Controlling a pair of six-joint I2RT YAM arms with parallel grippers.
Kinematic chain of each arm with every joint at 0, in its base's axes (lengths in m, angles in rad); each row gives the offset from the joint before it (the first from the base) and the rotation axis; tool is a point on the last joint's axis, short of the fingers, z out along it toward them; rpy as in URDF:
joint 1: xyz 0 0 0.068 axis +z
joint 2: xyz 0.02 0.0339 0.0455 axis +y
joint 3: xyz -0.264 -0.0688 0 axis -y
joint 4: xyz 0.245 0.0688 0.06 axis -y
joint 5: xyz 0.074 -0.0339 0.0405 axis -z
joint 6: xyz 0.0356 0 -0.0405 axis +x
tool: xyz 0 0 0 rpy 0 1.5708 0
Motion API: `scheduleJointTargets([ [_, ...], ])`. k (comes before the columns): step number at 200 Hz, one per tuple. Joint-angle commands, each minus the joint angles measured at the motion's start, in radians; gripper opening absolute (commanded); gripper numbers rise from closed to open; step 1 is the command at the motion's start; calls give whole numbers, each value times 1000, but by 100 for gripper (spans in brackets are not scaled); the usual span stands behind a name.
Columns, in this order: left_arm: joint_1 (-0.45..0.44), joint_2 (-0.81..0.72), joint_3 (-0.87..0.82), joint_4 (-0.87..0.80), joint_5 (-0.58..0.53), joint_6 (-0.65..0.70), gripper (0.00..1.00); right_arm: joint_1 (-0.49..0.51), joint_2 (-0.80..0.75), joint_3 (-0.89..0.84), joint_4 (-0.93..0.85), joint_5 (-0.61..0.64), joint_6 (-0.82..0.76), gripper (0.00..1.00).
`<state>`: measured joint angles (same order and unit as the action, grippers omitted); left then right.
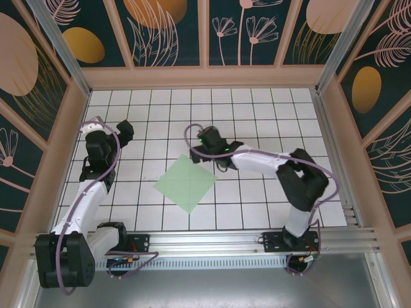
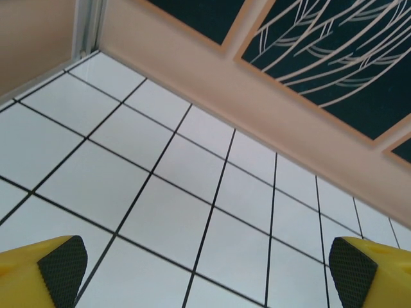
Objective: Fold a paper plane with a square sheet of paper (pick it up from the middle)
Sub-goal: Move the square sheet of paper to the center of the table.
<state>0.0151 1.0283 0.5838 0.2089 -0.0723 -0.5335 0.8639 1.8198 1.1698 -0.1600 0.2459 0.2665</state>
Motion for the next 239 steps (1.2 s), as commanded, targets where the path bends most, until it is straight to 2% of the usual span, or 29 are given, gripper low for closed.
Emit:
scheduleJointTargets([
  [1, 5, 3, 17, -42, 30, -5, 98, 47, 94, 85, -135, 74, -35, 99],
  [39, 5, 7, 12, -39, 22, 6, 99, 81, 223, 190, -215, 61, -73, 99],
  [78, 5, 22, 13, -36, 23, 11, 99, 63, 266, 189, -271, 131, -71, 99],
  [111, 5, 37, 16, -34, 30, 13, 98, -36, 219, 82, -264, 164, -59, 99],
  [154, 5, 47, 17, -35, 34, 13, 99, -244, 117, -82, -186, 127, -71, 99],
  [184, 5, 53, 20, -36, 42, 9, 99, -336, 59, -53, -208, 60, -82, 99],
  [203, 5, 59, 21, -40, 50, 7, 99, -330, 1, 18, -269, 13, -70, 99],
  [239, 5, 61, 22, -45, 68, 4, 99, -302, -61, 39, -316, -260, -75, 99],
])
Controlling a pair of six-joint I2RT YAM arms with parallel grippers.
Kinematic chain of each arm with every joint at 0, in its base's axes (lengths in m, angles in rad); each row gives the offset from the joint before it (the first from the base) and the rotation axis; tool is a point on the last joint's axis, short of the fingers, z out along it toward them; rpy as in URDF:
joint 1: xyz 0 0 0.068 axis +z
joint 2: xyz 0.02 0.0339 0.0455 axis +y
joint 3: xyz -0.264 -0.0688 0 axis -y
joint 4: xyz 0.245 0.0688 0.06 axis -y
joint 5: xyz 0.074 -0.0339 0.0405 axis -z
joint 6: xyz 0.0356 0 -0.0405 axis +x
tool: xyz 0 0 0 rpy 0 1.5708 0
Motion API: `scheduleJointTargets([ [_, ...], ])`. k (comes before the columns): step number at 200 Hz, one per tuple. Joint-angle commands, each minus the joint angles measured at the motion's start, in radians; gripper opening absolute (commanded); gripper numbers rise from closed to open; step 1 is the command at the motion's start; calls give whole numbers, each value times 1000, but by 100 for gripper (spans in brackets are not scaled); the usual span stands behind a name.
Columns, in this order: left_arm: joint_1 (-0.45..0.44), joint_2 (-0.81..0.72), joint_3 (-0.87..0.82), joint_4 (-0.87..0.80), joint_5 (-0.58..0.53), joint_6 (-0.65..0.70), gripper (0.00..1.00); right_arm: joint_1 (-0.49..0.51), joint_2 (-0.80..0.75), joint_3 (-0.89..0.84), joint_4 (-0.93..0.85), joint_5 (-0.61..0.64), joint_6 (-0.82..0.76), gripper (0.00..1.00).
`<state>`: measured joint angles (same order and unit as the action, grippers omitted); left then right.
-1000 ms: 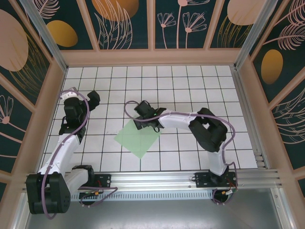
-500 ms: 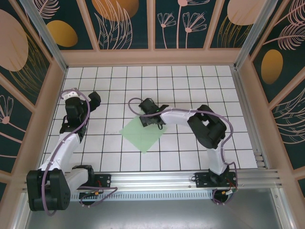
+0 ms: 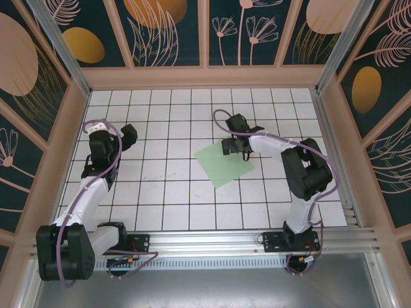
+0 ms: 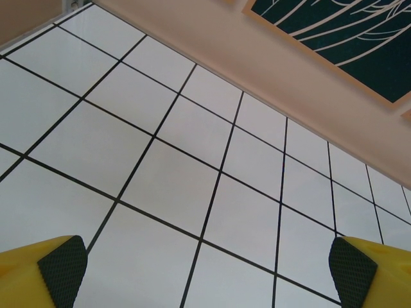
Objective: Fold a paper plane with a square sheet of paper (pick it up from the middle)
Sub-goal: Move the square sheet of paper to the center of the table.
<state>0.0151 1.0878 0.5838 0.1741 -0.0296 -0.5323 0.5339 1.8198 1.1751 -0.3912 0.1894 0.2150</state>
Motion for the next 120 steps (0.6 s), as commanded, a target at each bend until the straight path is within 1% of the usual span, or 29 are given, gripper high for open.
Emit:
scheduleJointTargets([
  [1, 5, 1, 22, -10, 25, 3, 98, 28, -61, 33, -87, -209, -24, 99],
  [10, 5, 1, 22, -10, 29, 2, 98, 33, -47, 34, -98, -245, -28, 99],
  [17, 5, 3, 22, -8, 31, 2, 99, 37, -35, 34, -104, -250, -30, 99],
  [78, 5, 6, 19, -8, 39, 0, 98, 82, 100, 111, -185, -193, -88, 99],
  [120, 5, 12, 20, -11, 39, 2, 99, 88, 144, 126, -192, -209, -111, 98],
])
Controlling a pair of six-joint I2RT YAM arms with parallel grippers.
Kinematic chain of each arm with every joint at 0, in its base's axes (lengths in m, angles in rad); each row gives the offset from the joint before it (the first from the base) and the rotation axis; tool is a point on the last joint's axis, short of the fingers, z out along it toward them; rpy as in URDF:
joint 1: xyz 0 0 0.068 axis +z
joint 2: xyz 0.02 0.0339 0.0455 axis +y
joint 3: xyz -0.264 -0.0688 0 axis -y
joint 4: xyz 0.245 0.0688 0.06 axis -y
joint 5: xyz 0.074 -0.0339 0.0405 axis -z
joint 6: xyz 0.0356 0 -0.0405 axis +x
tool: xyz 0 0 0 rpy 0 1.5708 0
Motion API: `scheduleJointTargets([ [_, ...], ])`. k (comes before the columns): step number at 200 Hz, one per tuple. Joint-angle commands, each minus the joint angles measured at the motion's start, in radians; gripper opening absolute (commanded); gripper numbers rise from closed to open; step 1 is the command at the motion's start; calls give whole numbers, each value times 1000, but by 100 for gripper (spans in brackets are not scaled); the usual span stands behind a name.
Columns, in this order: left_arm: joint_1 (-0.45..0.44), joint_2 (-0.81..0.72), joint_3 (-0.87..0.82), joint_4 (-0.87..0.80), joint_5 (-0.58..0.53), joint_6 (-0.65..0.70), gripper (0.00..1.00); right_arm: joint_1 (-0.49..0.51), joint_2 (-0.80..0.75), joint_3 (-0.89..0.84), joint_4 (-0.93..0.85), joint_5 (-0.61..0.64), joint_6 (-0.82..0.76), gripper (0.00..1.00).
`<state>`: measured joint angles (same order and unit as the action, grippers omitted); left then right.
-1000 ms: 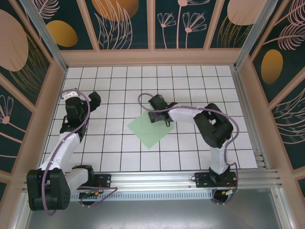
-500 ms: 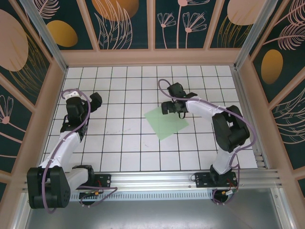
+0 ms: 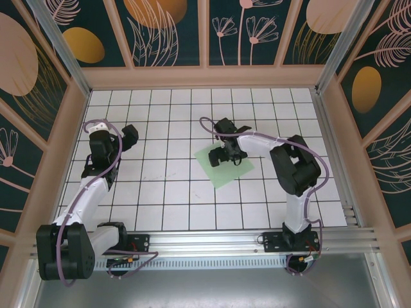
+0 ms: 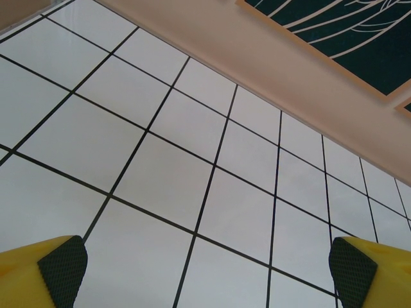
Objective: Fold a paper plane with a square sheet of paper (pick it up from the middle)
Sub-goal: Move the square sheet of paper to the center of the table, then first fold in half a square sheet of paper at the center of the table.
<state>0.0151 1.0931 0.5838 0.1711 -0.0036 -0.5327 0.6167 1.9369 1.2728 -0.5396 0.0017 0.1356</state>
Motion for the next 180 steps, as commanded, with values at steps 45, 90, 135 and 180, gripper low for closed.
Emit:
scheduleJointTargets([
  [45, 4, 13, 21, -7, 16, 4, 99, 5, 80, -14, -32, -6, -23, 95],
  [90, 5, 19, 22, -5, 22, 2, 98, 6, 103, -59, -29, 60, -1, 89],
  [135, 5, 25, 23, -8, 27, 0, 98, 5, 109, -66, -21, 70, 4, 81],
  [180, 4, 31, 24, -7, 48, -4, 99, 4, 68, -37, -9, 27, 28, 69],
])
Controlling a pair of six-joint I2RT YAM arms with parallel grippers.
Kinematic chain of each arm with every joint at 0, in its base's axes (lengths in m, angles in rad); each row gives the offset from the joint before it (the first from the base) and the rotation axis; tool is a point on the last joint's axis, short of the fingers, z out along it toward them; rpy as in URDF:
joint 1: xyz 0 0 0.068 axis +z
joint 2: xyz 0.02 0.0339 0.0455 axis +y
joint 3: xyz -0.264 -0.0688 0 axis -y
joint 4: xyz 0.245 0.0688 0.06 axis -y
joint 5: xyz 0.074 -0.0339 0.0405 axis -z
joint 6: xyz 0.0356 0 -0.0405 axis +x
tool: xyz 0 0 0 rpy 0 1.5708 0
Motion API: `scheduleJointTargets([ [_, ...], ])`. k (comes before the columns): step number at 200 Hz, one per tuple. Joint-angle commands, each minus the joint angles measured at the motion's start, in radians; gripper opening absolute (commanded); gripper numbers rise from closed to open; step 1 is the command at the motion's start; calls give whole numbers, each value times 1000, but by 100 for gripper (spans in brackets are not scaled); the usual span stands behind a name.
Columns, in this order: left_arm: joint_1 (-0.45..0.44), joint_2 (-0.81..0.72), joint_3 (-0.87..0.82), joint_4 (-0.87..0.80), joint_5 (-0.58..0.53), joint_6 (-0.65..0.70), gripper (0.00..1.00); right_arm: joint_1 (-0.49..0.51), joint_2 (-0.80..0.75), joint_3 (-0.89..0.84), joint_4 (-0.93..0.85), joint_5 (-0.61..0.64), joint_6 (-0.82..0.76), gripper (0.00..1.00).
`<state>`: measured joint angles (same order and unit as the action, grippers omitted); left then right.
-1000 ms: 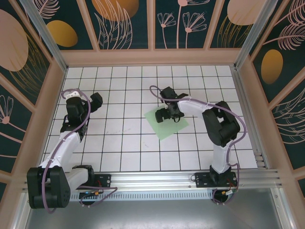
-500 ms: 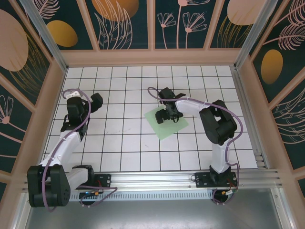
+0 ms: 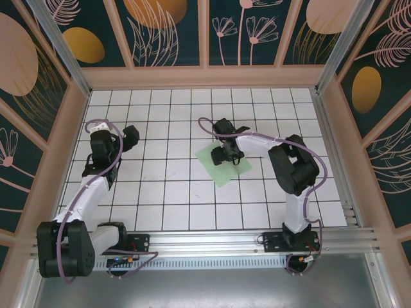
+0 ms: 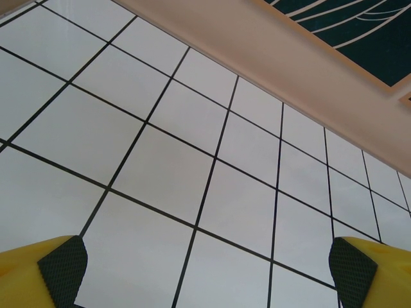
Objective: Fold a paper plane with a square sheet of paper (pick it up from the middle)
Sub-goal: First fold in half a square sheet of paper at the center of the table.
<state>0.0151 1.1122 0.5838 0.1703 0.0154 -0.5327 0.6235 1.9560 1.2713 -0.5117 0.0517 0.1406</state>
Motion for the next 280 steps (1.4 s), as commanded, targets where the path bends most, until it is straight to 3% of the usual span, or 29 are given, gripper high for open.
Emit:
scheduleJointTargets([
  [1, 5, 12, 24, -6, 31, -4, 99, -2, 48, -33, -36, -26, 24, 69],
  [57, 5, 54, 5, 5, 227, -90, 98, -4, -134, -46, 118, -275, 160, 41],
  [102, -13, 94, -78, 144, 474, -231, 92, -27, -256, -142, 342, -488, 330, 35],
  [142, -141, 121, -92, 167, 449, -274, 92, -62, -275, -228, 517, -629, 484, 35],
  [190, -335, 238, -143, 397, 430, -443, 90, -70, -228, -321, 635, -655, 591, 35],
  [212, -407, 309, -166, 518, 420, -538, 90, -118, -217, -359, 680, -676, 631, 35],
  [249, -500, 442, -188, 761, 426, -691, 88, -150, -217, -418, 795, -742, 711, 35],
  [280, -533, 534, -168, 888, 432, -764, 80, -156, -217, -436, 863, -802, 764, 35],
])
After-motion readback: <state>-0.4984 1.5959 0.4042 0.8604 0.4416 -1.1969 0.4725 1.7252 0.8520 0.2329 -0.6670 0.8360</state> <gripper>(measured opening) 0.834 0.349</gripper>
